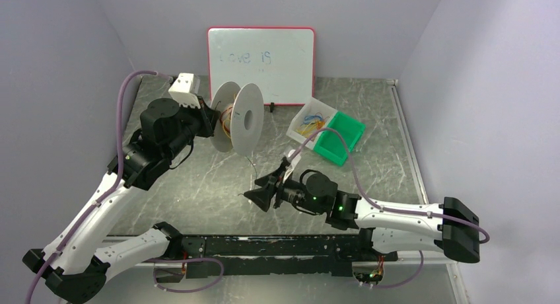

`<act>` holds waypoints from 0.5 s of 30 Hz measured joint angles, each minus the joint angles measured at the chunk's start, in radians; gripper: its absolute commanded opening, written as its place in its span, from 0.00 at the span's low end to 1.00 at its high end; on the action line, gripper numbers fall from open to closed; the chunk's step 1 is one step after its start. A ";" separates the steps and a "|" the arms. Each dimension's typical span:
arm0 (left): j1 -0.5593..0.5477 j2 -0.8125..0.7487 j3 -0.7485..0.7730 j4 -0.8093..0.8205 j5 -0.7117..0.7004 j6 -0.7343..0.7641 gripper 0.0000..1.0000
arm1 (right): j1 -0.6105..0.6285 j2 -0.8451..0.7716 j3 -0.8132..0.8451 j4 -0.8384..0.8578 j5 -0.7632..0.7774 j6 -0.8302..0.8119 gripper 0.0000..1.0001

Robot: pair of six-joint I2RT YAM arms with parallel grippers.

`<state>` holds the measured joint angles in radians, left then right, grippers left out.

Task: Wrap the cables

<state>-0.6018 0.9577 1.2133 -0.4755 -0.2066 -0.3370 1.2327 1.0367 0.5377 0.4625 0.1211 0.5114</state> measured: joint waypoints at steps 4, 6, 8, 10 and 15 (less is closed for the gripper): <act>0.000 0.000 0.000 0.000 0.000 0.000 0.07 | 0.000 0.013 0.001 -0.024 -0.084 -0.180 0.59; 0.000 0.000 0.000 0.000 0.001 0.000 0.07 | 0.000 0.018 0.001 -0.026 -0.131 -0.270 0.58; 0.000 0.000 0.000 0.000 0.001 0.000 0.07 | 0.000 0.025 0.001 -0.026 -0.169 -0.353 0.57; 0.000 0.002 0.000 0.000 0.002 0.000 0.07 | 0.000 0.037 0.001 -0.021 -0.200 -0.417 0.55; 0.000 0.011 0.000 -0.002 0.008 0.000 0.07 | 0.003 0.090 0.008 -0.008 -0.245 -0.526 0.50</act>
<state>-0.6018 0.9691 1.2133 -0.4774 -0.1986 -0.3374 1.2358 1.1267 0.5453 0.4549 -0.1242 -0.0143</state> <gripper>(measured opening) 0.076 0.528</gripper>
